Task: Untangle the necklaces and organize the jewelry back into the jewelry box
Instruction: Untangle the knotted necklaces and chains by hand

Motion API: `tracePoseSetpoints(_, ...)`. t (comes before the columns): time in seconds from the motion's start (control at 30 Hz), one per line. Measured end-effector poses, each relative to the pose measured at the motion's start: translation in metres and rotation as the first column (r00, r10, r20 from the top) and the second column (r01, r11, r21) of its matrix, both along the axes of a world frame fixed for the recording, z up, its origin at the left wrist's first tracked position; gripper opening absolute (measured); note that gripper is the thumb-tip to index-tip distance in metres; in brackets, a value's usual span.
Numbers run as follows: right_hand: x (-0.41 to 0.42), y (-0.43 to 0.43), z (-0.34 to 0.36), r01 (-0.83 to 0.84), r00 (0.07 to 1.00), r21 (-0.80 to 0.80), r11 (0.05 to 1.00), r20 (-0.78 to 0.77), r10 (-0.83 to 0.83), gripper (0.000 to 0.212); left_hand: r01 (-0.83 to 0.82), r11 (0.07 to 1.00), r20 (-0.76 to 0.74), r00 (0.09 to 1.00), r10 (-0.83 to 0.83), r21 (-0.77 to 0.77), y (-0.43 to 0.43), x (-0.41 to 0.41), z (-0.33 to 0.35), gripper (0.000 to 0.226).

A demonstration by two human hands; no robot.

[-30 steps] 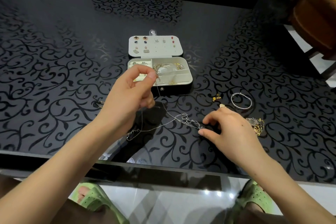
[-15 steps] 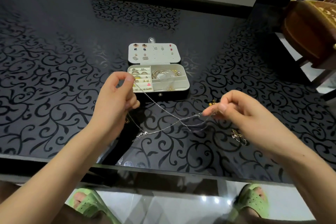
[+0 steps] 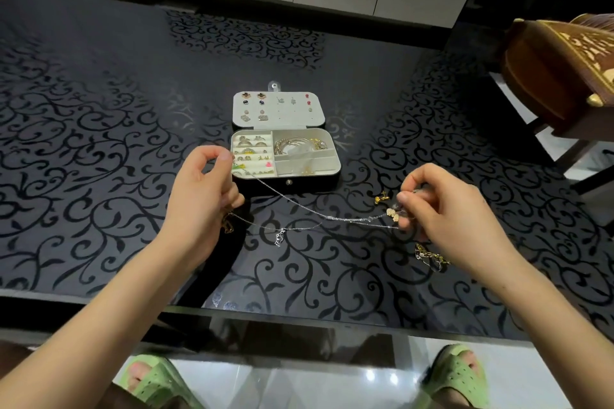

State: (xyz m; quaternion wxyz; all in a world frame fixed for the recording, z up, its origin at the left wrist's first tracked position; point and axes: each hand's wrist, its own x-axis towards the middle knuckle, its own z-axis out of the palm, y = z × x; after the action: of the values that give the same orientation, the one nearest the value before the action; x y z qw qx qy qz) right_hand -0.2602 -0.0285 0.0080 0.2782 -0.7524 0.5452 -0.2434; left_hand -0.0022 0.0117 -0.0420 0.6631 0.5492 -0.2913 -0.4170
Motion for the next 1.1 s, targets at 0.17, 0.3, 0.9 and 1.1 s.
tracePoseSetpoints(0.17,-0.004,-0.002,0.006,-0.069,0.997,0.051,0.996,-0.028,0.07,0.023,-0.018,1.0,0.008,1.0,0.018,0.0,0.0,0.001,0.003,0.012)
tracePoseSetpoints(0.3,-0.01,-0.005,0.013,-0.106,0.994,0.187,0.977,0.03,0.102,0.026,-0.046,0.999,-0.002,0.999,0.046,-0.002,-0.001,0.003,0.002,0.014)
tracePoseSetpoints(0.9,-0.044,-0.009,0.042,-0.244,0.937,0.411,0.878,0.333,0.104,0.049,-0.096,0.995,0.008,0.995,0.096,0.026,0.002,0.013,-0.007,0.016)
tracePoseSetpoints(1.1,-0.033,-0.015,0.062,-0.353,0.769,0.337,0.873,0.636,0.065,0.038,-0.116,0.991,0.068,0.991,0.112,0.06,-0.001,0.014,-0.014,0.014)
